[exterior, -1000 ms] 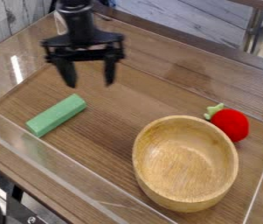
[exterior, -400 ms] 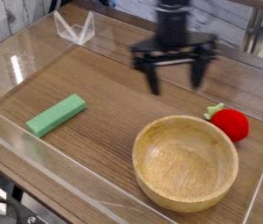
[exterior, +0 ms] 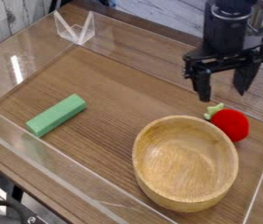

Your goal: Move the red fruit to the right

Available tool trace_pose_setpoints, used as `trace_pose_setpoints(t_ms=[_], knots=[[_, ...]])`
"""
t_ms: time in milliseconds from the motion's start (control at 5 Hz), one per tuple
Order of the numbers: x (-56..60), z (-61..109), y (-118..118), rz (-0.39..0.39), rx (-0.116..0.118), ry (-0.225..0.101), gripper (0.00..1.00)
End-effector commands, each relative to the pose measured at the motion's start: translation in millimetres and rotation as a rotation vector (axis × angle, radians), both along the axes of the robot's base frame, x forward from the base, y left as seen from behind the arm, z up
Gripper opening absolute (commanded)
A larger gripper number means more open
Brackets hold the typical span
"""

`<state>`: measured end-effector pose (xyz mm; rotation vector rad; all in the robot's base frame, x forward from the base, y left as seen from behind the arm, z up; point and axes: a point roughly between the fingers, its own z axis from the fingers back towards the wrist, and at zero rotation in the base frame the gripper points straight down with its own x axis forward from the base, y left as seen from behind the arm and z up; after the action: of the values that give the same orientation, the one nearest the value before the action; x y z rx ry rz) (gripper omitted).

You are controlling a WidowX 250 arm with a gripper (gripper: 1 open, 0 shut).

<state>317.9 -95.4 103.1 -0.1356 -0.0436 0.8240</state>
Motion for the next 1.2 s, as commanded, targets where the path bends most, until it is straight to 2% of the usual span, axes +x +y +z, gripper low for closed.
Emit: trace_pose_setpoints(t_ms=[0, 400, 800, 1000], knots=[[11.0, 13.2, -15, -0.085, -0.015, -0.063, 1.0], [18.8, 4.2, -31, -0.237, -0.019, -0.08, 1.0], [8.0, 11.3, -36, -0.297, -0.006, -0.124, 1.0], [5.8, 15.5, -37, -0.286, 0.0, -0.146, 1.0]])
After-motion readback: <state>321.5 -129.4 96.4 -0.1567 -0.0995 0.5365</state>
